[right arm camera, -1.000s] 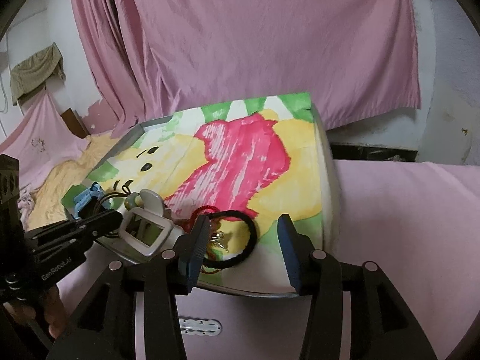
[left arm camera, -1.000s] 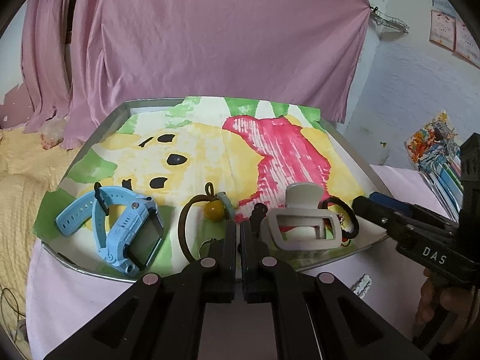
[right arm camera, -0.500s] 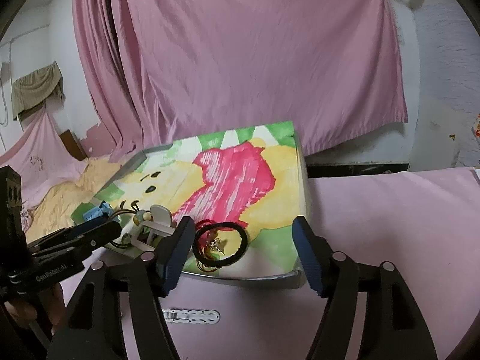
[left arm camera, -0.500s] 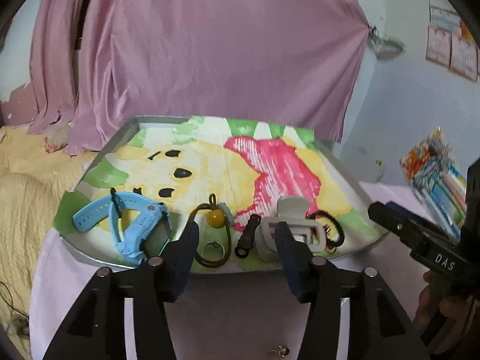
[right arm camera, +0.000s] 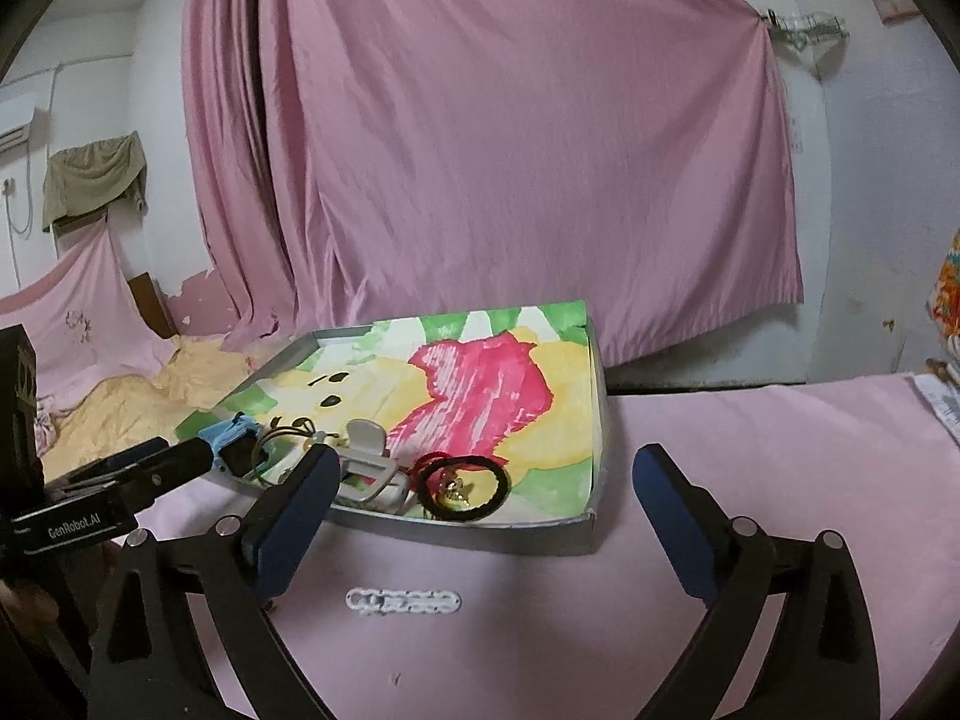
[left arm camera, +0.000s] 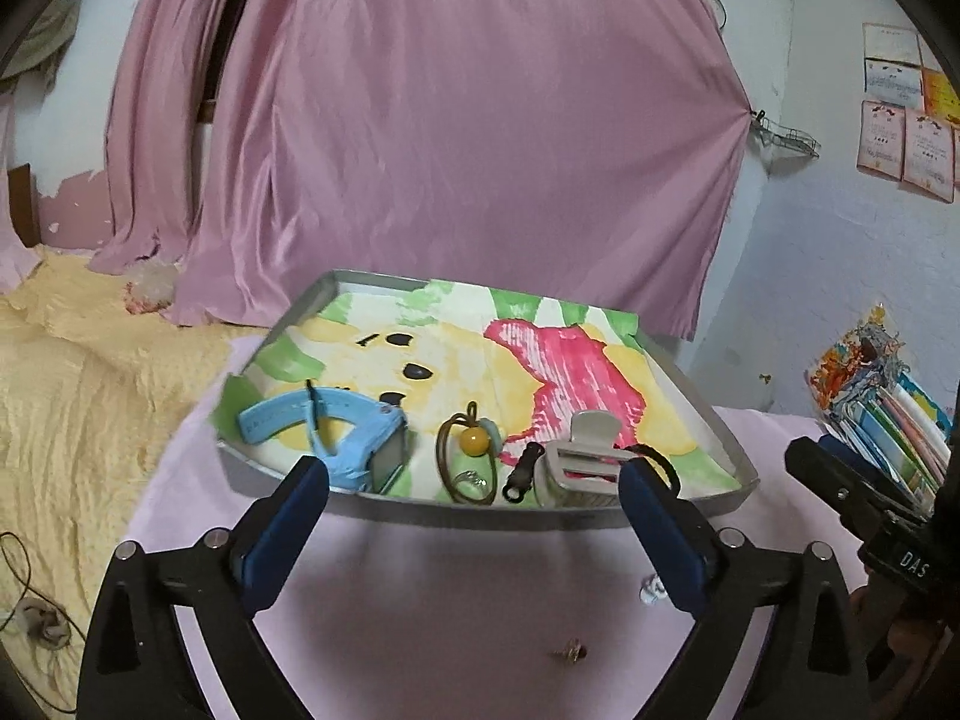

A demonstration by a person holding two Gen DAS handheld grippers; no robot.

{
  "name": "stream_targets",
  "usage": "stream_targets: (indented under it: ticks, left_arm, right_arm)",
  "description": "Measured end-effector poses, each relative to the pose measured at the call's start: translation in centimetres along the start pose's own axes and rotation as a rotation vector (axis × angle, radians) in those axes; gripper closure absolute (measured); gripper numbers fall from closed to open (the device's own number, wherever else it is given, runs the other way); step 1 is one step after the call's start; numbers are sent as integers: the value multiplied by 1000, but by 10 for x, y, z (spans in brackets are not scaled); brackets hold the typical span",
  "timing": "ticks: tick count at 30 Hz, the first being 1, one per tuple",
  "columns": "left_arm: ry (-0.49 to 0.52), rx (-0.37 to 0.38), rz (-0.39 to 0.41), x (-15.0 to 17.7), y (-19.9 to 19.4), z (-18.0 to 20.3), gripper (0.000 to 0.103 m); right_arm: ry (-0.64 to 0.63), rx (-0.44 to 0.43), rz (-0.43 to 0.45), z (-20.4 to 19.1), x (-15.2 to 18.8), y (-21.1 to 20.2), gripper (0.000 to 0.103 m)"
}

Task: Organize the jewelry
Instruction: 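Withdraw both grippers toward the small gold earring and the white link chain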

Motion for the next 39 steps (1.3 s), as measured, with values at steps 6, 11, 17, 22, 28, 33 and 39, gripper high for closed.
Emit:
stream_targets:
  ticks: [6,11,17,22,28,33,39]
  left_arm:
    - [17,-18,34,10,-21,-7,3]
    - [39,-29,40,19,-35,-9,3]
    - [39,-31,38,33,-47,-11,3]
    - [58,-26,32,42,-52,-8,2]
    - [80,-13,-24,51,-45,-5,2]
    - [109,-1,-88,57,-36,1,2]
    - [158,12,-130,61,-29,9,3]
  right_arm:
    - [-45,-6,8,-8,6,-23,6]
    - [-53,-5,-9,-7,12,-36,6]
    - [-47,-6,-36,-6,25,-44,6]
    - [-63,-1,-67,-7,34,-42,6]
    - [-75,-6,-144,-4,43,-34,6]
    - [-64,-25,-234,2,49,-21,6]
    - [-66,-28,-330,6,56,-8,6]
Point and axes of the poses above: each gripper's, at about its wrist camera, not at the fingertips, and y roughly the way its jaws point, z to its right, x to its underside, the point moved 4 cm from there along y, roughly the way its jaws point, and after that the axes turned 12 degrees about -x, right-handed, at the moved point
